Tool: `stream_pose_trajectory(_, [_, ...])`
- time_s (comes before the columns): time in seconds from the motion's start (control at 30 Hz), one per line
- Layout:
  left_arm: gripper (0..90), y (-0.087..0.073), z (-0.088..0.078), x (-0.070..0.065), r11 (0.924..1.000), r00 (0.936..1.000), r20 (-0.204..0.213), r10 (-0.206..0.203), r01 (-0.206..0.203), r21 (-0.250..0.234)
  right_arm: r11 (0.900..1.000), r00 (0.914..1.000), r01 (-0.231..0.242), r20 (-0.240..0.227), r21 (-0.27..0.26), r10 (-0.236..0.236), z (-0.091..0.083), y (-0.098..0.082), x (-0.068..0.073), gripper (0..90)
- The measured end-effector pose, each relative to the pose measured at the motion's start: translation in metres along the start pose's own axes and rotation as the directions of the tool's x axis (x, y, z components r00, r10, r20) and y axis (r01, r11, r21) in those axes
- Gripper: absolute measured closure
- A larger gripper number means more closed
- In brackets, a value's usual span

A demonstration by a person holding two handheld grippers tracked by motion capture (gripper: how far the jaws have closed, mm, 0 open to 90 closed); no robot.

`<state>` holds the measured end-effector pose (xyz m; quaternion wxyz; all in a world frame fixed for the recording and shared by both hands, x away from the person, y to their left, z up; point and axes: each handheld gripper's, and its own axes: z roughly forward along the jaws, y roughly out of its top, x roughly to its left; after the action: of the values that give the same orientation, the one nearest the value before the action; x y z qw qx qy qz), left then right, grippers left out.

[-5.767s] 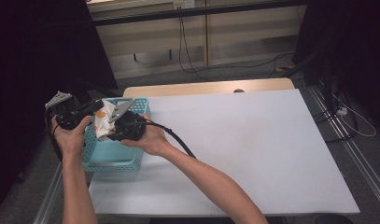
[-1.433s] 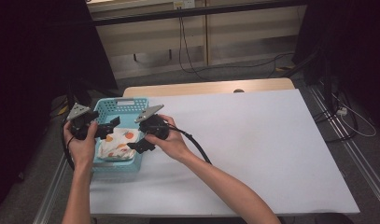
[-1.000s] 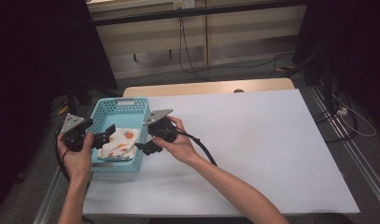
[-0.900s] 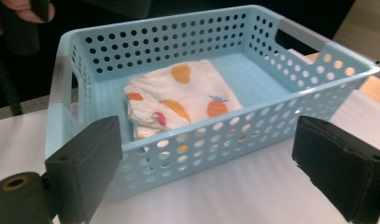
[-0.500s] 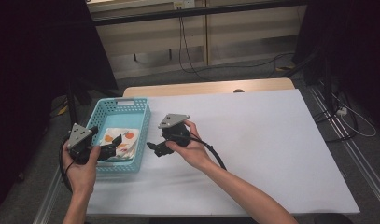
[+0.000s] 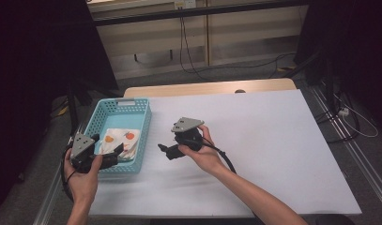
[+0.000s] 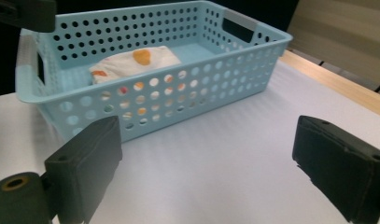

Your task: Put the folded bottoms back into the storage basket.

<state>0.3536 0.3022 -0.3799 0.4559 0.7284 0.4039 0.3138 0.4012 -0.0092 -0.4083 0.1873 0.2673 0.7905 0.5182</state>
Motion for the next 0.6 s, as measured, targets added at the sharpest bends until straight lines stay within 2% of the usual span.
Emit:
stream_pose_trajectory(0.07, [5.9, -0.002, 0.001, -0.002, 0.9997, 0.9999, -0.002, 0.016, -0.016, 0.019, 1.000, 1.0000, -0.009, -0.004, -0.005, 0.009, -0.003, -0.003, -0.001, 8.2])
stream_pose_trajectory(0.13, [5.9, -0.004, 0.000, -0.005, 0.9996, 0.9991, 0.042, 0.010, -0.011, 0.027, 1.000, 1.0000, -0.006, 0.005, -0.009, 0.006, -0.007, -0.005, -0.002, 8.2])
stream_pose_trajectory(0.17, [6.0, -0.005, -0.001, -0.007, 0.9994, 0.9989, 0.046, 0.014, -0.015, 0.031, 1.000, 0.9999, -0.008, 0.006, -0.011, 0.008, -0.010, -0.006, -0.003, 8.1])
stream_pose_trajectory(0.23, [6.0, -0.008, -0.003, -0.011, 0.9997, 0.9997, 0.021, 0.010, -0.011, 0.021, 1.000, 0.9999, -0.005, 0.014, -0.013, 0.005, -0.013, -0.008, -0.004, 8.2])
stream_pose_trajectory(0.33, [6.0, -0.012, -0.006, -0.015, 0.9996, 0.9991, 0.040, 0.012, -0.013, 0.026, 1.000, 0.9997, -0.004, 0.022, -0.006, 0.004, -0.020, -0.013, -0.005, 7.9])
stream_pose_trajectory(0.4, [6.0, -0.014, -0.008, -0.019, 0.9990, 0.9990, 0.022, 0.038, -0.039, 0.021, 1.000, 0.9996, -0.006, 0.029, -0.002, 0.006, -0.024, -0.017, -0.006, 7.9])
stream_pose_trajectory(0.53, [5.9, -0.017, -0.010, -0.024, 0.9978, 0.9988, 0.022, 0.043, -0.044, 0.049, 1.000, 0.9991, -0.009, 0.041, 0.004, 0.009, -0.033, -0.024, -0.009, 7.8])
stream_pose_trajectory(0.6, [5.9, -0.021, -0.012, -0.023, 0.9984, 0.9989, 0.017, 0.044, -0.045, 0.033, 1.000, 0.9987, -0.011, 0.049, 0.002, 0.011, -0.038, -0.028, -0.011, 7.8])
